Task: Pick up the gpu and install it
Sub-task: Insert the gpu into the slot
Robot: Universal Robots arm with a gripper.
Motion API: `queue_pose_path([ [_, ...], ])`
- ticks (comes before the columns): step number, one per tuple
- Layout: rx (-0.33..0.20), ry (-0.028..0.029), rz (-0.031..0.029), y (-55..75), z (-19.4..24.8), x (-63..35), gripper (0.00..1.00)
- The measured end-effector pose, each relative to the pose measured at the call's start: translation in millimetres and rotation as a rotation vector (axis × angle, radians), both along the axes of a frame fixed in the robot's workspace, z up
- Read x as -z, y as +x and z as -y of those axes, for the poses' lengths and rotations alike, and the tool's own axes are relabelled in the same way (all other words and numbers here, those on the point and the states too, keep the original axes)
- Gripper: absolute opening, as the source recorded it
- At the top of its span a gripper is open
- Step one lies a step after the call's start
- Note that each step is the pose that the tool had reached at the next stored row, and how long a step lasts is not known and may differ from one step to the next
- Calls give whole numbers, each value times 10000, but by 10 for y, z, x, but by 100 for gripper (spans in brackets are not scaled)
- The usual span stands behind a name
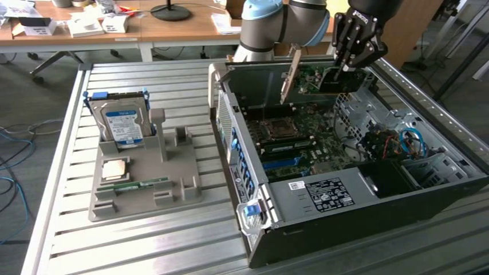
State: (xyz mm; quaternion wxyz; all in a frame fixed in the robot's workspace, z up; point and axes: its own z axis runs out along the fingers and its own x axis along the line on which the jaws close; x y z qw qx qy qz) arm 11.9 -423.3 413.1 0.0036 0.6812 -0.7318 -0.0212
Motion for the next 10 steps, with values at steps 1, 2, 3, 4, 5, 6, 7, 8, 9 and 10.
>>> queue_pose_path([
  [1, -6, 20, 40, -5, 0, 0, 26],
  [2, -14, 45, 85, -11, 0, 1, 26],
  [3, -22, 66, 133, -17, 0, 1, 26],
  [4, -29, 83, 174, -23, 0, 1, 26],
  [5, -34, 97, 211, -28, 0, 1, 26],
  [6, -40, 111, 249, -34, 0, 2, 26],
  [7, -45, 128, 288, -41, 0, 3, 26],
  [8, -49, 143, 329, -48, 0, 2, 26],
  [9, -53, 159, 366, -55, 0, 3, 26],
  [10, -53, 167, 388, -60, 0, 3, 26],
])
